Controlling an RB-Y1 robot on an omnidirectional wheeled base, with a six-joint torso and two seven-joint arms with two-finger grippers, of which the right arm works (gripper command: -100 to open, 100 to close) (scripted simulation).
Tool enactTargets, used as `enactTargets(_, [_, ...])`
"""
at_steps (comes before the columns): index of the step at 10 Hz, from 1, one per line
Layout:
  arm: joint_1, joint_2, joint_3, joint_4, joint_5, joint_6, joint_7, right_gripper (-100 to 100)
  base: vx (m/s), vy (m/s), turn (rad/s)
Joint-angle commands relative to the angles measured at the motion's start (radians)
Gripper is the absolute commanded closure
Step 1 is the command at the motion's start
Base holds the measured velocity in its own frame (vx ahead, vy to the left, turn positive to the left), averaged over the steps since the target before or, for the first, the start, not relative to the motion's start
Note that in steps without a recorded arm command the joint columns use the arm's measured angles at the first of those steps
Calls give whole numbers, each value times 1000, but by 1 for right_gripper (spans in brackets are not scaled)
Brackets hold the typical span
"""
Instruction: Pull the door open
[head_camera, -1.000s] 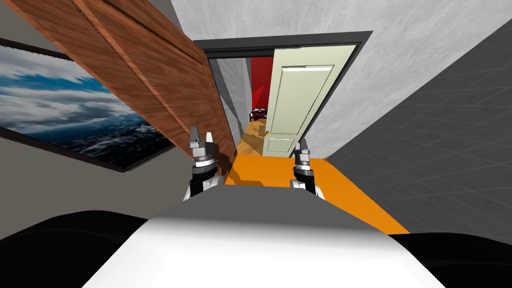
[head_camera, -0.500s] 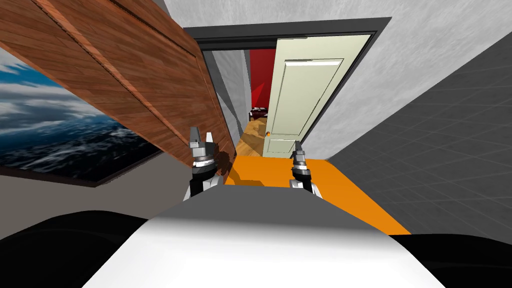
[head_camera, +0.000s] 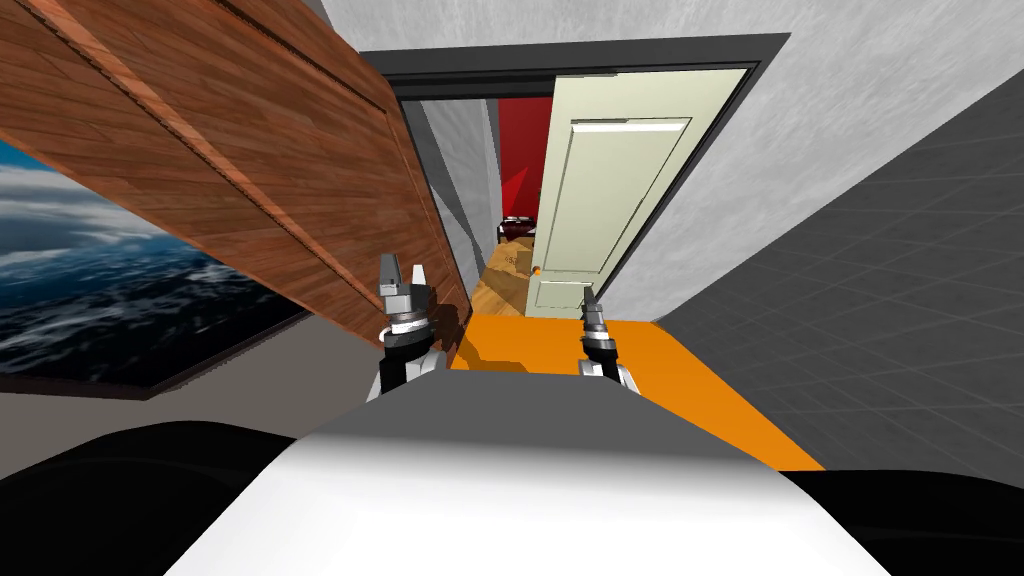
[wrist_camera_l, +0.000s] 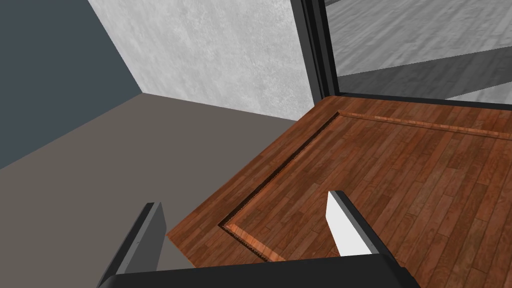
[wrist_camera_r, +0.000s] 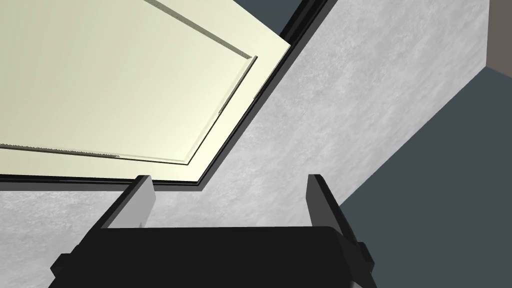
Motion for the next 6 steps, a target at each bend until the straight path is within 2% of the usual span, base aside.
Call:
enactTargets(1, [-10, -6, -5, 31, 7, -7, 26, -100, 93, 21, -12])
enactTargets(6, [-46, -21, -22, 145, 31, -32, 107, -100, 96, 24, -16])
